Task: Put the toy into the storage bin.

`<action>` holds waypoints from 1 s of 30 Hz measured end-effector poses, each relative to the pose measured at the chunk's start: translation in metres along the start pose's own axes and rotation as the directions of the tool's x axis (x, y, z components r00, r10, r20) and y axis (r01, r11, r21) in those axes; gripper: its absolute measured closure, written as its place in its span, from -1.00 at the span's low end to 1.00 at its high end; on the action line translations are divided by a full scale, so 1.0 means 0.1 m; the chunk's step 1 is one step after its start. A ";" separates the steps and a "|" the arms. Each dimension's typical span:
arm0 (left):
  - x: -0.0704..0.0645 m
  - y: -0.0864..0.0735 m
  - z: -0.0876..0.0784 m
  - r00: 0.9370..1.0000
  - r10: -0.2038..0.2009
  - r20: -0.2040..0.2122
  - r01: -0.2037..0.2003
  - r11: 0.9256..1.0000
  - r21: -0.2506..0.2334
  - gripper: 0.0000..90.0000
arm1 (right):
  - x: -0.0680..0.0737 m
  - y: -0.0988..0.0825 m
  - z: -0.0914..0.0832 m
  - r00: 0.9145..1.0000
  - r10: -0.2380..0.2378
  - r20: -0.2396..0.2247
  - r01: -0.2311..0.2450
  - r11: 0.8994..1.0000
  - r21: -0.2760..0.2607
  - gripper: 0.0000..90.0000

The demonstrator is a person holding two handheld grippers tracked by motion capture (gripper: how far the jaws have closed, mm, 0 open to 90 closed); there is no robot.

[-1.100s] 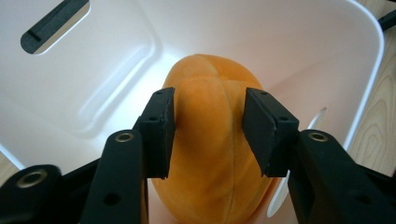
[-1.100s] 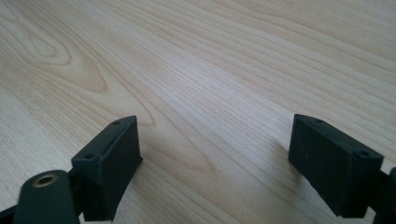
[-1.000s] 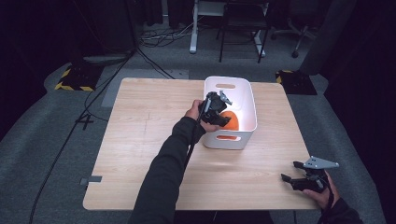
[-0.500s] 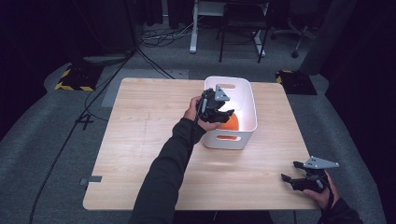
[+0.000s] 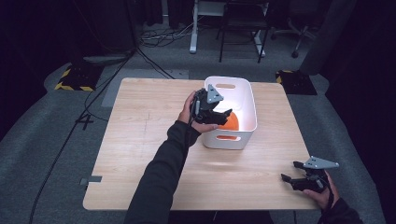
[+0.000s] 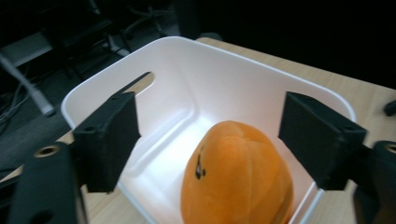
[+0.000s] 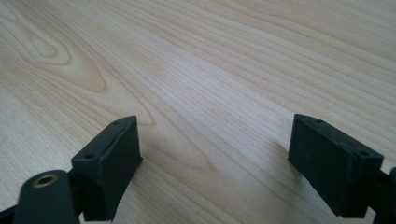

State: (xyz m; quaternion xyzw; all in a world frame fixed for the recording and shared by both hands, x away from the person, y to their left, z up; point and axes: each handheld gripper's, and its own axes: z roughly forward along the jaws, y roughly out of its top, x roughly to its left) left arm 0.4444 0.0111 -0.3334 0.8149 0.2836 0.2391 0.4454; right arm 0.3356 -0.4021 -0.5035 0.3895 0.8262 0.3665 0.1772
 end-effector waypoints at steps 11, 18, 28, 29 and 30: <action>0.13 -0.07 -0.13 0.999 -0.035 -0.019 0.035 0.999 -0.012 -0.64 | 0.00 0.00 0.00 1.000 0.000 0.000 0.000 1.000 0.000 -0.63; 0.22 -0.16 -0.23 0.999 -0.022 -0.030 0.023 1.000 0.006 -0.65 | 0.00 0.00 0.00 1.000 0.000 0.000 0.000 1.000 0.000 -0.63; 0.32 -0.25 -0.40 0.997 -0.005 -0.078 0.008 0.999 0.039 -0.65 | 0.00 0.00 0.00 1.000 0.000 0.000 0.000 1.000 0.000 -0.63; 0.34 -0.26 -0.43 0.997 0.005 -0.082 -0.001 0.999 0.051 -0.65 | 0.00 0.00 0.00 1.000 0.000 0.000 0.000 1.000 0.000 -0.63; 0.34 -0.27 -0.43 0.996 -0.008 -0.090 0.011 0.999 0.038 -0.65 | 0.00 0.00 0.00 1.000 0.000 0.000 0.000 1.000 0.000 -0.63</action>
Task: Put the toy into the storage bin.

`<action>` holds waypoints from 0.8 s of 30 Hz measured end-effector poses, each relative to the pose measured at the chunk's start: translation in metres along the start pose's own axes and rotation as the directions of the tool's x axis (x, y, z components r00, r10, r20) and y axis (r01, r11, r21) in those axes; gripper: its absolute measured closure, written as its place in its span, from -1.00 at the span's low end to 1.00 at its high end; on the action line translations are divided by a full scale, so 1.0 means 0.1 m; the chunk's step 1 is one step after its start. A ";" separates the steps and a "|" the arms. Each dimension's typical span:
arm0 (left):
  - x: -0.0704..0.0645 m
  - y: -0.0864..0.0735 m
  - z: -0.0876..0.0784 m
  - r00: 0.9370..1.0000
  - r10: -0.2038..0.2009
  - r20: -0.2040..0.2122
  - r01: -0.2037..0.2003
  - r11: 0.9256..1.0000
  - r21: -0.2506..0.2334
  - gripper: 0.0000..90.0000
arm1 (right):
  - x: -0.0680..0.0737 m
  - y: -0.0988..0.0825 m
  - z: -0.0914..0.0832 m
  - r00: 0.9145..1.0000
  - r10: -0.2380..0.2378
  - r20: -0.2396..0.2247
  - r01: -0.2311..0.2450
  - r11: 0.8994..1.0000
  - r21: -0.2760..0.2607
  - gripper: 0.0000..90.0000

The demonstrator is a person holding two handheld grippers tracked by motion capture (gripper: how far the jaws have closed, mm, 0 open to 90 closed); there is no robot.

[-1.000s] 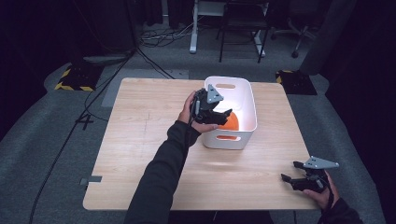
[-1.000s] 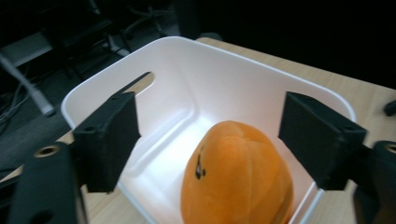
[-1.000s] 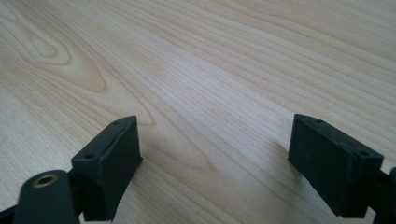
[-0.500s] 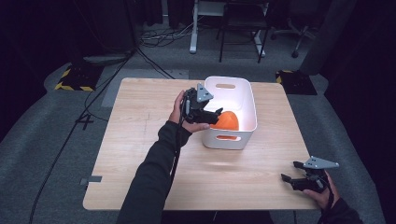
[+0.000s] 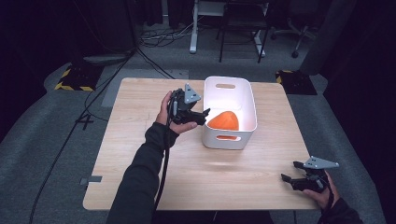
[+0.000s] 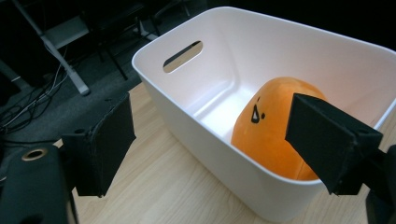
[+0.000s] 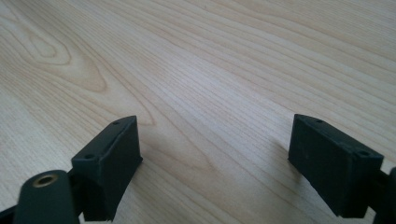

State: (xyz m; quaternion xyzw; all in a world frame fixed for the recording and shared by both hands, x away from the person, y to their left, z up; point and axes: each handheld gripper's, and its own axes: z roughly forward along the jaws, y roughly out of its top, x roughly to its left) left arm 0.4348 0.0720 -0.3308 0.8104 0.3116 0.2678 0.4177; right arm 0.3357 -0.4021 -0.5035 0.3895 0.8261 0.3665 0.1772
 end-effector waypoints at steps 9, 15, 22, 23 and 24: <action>0.08 -0.12 -0.12 0.999 0.014 -0.034 -0.013 0.999 0.033 -0.64 | 0.00 0.00 0.00 1.000 0.000 0.000 0.000 1.000 0.000 -0.63; 0.09 -0.23 -0.19 0.999 0.014 -0.042 -0.012 0.999 0.049 -0.64 | 0.00 0.00 0.00 1.000 0.000 0.000 0.000 1.000 0.000 -0.63; 0.13 -0.35 -0.24 0.998 0.016 -0.064 -0.011 0.997 0.078 -0.64 | 0.00 0.00 0.00 1.000 0.000 0.000 0.000 1.000 0.000 -0.63; 0.13 -0.36 -0.25 0.998 0.014 -0.060 -0.009 0.997 0.082 -0.64 | 0.00 0.00 0.00 1.000 0.000 0.000 0.000 1.000 0.000 -0.63; 0.13 -0.38 -0.25 0.998 0.018 -0.067 -0.012 0.996 0.083 -0.64 | 0.00 0.00 0.00 1.000 0.000 0.000 0.000 1.000 0.000 -0.63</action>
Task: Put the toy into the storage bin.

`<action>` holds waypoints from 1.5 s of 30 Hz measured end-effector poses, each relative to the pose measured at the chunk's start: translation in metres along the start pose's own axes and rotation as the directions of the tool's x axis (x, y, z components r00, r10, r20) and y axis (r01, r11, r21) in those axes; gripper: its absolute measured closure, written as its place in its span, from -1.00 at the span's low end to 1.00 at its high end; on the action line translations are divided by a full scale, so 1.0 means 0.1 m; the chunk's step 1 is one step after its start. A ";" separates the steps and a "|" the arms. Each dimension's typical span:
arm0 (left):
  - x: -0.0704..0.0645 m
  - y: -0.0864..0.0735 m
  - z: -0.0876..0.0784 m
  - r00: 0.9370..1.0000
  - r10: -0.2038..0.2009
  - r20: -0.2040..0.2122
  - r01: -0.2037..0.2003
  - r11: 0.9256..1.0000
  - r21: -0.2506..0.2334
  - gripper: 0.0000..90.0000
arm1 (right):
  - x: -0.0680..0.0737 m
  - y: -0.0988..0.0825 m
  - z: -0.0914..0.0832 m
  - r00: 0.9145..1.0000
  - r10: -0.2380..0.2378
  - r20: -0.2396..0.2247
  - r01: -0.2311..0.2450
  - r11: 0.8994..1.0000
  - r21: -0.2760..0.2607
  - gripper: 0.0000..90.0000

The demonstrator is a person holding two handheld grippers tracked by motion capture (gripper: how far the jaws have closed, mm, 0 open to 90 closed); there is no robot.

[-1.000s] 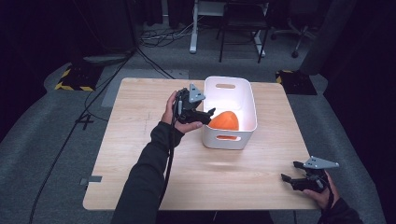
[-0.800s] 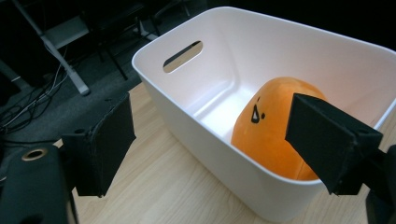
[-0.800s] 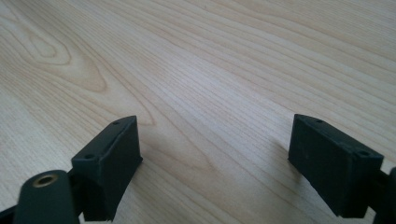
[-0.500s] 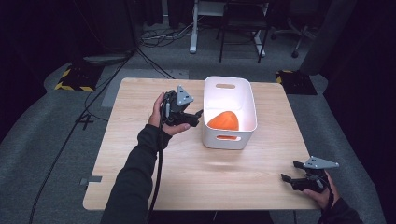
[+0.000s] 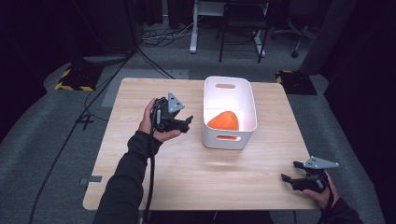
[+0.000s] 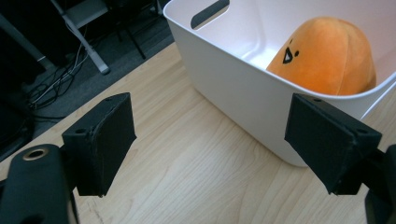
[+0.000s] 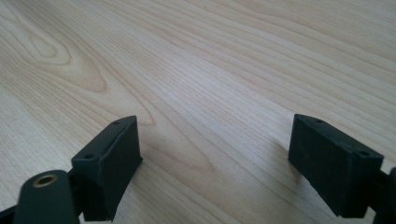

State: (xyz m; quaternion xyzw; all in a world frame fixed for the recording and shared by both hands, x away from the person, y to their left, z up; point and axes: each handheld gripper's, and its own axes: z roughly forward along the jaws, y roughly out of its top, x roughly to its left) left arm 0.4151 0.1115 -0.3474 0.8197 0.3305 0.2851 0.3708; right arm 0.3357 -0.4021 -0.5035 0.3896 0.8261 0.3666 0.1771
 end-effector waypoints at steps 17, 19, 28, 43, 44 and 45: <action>-0.03 -0.28 -0.02 1.000 0.012 0.002 -0.012 0.998 0.059 -0.64 | 0.00 0.00 0.00 1.000 0.000 0.000 0.000 1.000 0.000 -0.63; -0.03 -0.32 -0.03 1.000 0.014 0.004 -0.014 0.998 0.069 -0.64 | 0.00 0.00 0.00 1.000 0.000 0.000 0.000 1.000 0.000 -0.63; -0.05 -0.48 -0.06 1.000 0.020 -0.001 -0.020 0.995 0.095 -0.64 | 0.00 0.00 0.00 1.000 0.000 0.000 0.000 1.000 0.000 -0.63; -0.11 -0.80 -0.04 1.000 0.027 0.003 -0.027 0.986 0.165 -0.64 | 0.00 0.00 0.00 1.000 0.000 0.000 0.000 1.000 0.000 -0.63; -0.11 -0.83 -0.04 1.000 0.028 -0.001 -0.027 0.987 0.157 -0.64 | 0.00 0.00 0.00 1.000 0.000 0.000 0.000 1.000 0.000 -0.63; -0.12 -0.85 -0.04 1.000 0.020 0.001 -0.020 0.986 0.163 -0.64 | 0.00 0.00 0.00 1.000 0.000 0.000 0.000 1.000 0.000 -0.63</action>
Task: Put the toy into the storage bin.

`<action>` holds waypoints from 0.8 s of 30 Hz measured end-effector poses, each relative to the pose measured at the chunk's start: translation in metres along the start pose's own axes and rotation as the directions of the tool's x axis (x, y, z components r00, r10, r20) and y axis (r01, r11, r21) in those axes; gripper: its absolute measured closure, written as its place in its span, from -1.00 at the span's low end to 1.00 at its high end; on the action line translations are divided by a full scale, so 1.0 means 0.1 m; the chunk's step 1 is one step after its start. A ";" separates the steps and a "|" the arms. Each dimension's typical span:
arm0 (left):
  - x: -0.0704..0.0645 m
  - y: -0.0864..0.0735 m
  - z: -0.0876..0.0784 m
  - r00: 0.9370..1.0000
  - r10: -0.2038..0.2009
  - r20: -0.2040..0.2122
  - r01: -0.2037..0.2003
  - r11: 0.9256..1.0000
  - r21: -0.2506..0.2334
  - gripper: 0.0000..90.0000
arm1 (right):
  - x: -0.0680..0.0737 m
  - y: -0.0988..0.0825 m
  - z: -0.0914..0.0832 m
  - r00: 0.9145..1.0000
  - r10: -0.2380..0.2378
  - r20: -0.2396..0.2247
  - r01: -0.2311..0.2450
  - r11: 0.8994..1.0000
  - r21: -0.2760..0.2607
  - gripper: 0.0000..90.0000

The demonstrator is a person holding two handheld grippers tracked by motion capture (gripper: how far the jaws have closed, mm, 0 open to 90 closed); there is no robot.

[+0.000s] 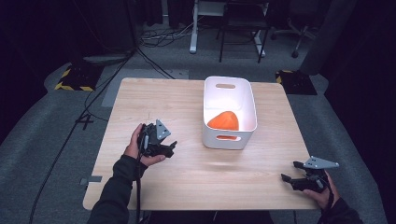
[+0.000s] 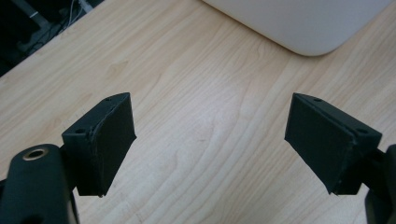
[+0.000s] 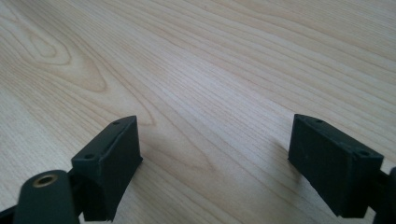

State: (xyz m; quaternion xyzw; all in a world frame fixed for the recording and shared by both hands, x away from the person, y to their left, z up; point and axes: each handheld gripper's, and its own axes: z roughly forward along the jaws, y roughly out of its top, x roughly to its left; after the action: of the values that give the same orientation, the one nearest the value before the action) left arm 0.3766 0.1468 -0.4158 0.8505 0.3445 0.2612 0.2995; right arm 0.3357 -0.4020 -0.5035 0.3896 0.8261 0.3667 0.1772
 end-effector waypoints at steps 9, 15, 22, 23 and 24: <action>-0.05 -0.19 0.05 1.000 -0.003 0.004 0.003 0.999 0.041 -0.64 | 0.00 0.00 0.00 1.000 0.000 0.000 0.000 1.000 0.000 -0.63; -0.10 -0.35 0.09 1.000 -0.023 0.004 0.022 0.997 0.076 -0.64 | 0.00 0.00 0.00 1.000 0.000 0.000 0.000 1.000 0.000 -0.63; -0.12 -0.51 0.09 0.999 -0.046 0.005 0.045 0.995 0.088 -0.63 | 0.00 0.00 0.00 1.000 0.000 0.000 0.000 1.000 0.000 -0.63; -0.12 -0.53 0.09 0.999 -0.048 0.000 0.047 0.995 0.092 -0.63 | 0.00 0.00 0.00 1.000 0.000 0.001 0.000 1.000 -0.001 -0.63; -0.12 -0.55 0.09 0.999 -0.047 0.005 0.047 0.994 0.095 -0.63 | 0.00 0.00 0.00 1.000 0.000 0.001 0.000 1.000 -0.001 -0.63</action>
State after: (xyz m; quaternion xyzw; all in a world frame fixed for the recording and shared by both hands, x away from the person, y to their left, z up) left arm 0.3510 0.1669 -0.4625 0.8564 0.3754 0.2343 0.2661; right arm 0.3356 -0.4020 -0.5035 0.3899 0.8258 0.3668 0.1777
